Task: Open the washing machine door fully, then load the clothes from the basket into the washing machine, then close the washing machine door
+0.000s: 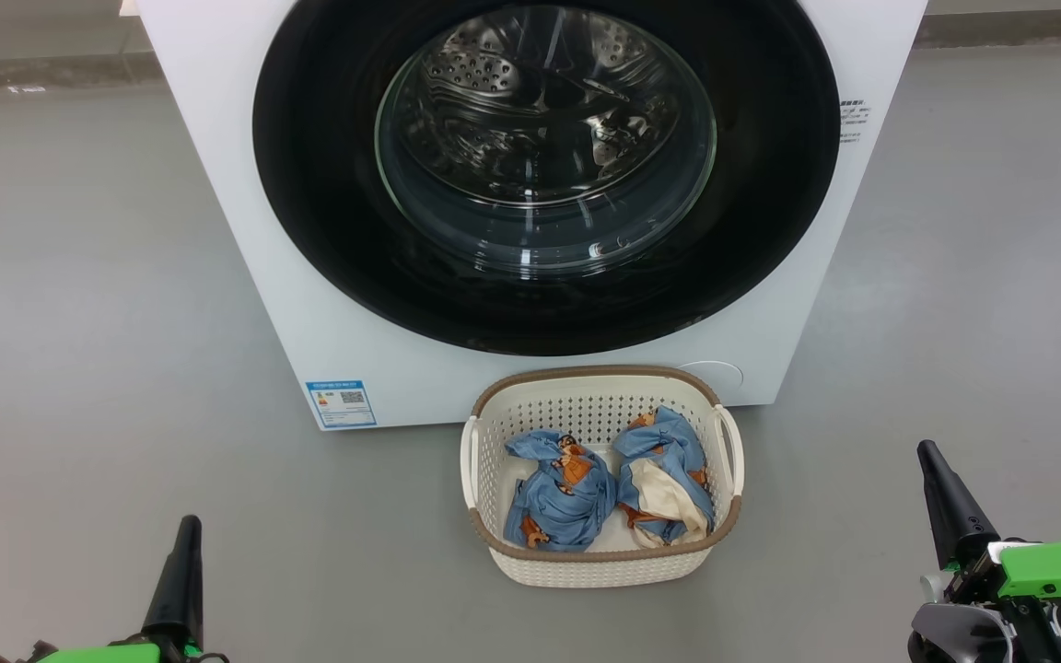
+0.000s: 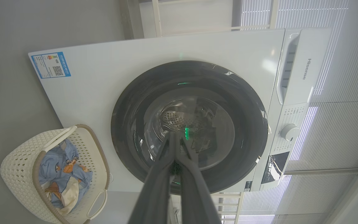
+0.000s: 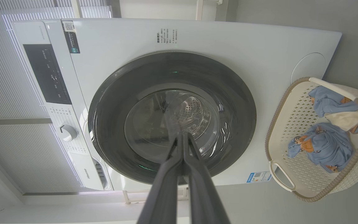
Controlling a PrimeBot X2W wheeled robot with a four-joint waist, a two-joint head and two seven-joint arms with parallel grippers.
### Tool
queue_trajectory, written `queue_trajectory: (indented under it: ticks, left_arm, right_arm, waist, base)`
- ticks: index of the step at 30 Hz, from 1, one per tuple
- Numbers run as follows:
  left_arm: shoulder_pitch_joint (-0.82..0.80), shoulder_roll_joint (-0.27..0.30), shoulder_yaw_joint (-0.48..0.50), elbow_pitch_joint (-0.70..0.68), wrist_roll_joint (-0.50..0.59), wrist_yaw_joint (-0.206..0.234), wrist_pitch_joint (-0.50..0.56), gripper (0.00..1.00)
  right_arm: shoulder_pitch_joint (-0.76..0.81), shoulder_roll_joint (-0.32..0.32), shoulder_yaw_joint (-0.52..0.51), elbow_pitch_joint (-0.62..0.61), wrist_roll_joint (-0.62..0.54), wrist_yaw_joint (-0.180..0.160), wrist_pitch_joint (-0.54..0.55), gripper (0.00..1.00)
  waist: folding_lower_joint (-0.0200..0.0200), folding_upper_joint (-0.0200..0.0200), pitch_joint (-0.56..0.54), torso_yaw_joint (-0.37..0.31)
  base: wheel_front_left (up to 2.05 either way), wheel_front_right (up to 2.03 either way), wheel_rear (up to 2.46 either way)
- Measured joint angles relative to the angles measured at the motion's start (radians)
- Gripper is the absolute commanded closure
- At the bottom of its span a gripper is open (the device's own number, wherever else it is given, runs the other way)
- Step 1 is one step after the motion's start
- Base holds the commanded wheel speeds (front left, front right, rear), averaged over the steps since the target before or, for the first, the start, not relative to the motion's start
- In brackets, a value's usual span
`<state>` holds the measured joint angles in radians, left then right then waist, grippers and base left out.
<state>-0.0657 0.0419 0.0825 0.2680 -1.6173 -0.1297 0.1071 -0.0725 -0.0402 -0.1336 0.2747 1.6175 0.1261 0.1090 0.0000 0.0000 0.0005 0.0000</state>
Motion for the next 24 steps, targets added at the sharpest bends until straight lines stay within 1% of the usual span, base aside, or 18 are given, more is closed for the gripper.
queue_trajectory:
  ticks: [24]
  left_arm:
    - [0.0,0.0,0.0,0.0,0.0,0.0,0.0,1.0]
  right_arm:
    - [0.0,0.0,0.0,0.0,0.0,0.0,0.0,1.0]
  waist:
    - [0.0,0.0,0.0,0.0]
  base:
    - [0.0,0.0,0.0]
